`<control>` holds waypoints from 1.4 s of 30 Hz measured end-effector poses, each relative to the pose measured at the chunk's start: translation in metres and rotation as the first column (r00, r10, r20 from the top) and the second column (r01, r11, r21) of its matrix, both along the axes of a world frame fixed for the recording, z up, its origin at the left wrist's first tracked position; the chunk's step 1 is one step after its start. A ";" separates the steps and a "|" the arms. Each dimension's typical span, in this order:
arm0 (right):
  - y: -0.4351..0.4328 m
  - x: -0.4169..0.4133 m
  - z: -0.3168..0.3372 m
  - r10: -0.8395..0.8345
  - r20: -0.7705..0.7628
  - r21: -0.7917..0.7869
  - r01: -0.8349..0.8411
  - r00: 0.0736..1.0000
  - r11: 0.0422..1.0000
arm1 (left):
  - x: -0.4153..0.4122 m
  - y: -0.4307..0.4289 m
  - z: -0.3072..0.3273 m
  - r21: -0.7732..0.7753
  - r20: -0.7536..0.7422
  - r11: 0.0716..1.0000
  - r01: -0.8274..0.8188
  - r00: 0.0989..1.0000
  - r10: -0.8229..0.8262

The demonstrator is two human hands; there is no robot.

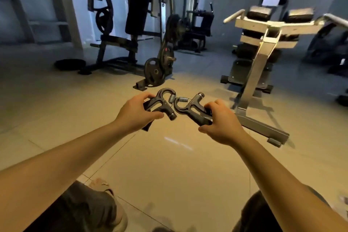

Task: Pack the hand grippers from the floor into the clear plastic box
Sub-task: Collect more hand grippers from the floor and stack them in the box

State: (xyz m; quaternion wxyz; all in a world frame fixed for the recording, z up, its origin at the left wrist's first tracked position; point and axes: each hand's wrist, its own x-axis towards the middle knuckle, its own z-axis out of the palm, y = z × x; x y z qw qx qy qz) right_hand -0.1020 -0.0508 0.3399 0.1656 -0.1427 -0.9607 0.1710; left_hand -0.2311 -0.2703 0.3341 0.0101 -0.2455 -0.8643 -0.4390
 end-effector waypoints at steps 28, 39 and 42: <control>0.150 0.338 -0.001 -0.507 0.289 0.112 0.497 0.812 0.860 | 0.245 0.232 -0.026 -0.122 0.022 0.792 0.598 0.800 -0.600; 0.236 0.439 -0.055 -0.623 0.355 0.024 0.660 0.697 0.751 | 0.301 0.371 -0.062 -0.195 0.097 0.681 0.706 0.705 -0.702; 0.258 0.461 -0.066 -0.620 0.429 0.094 0.650 0.657 0.754 | 0.324 0.402 -0.060 -0.275 0.075 0.627 0.729 0.667 -0.742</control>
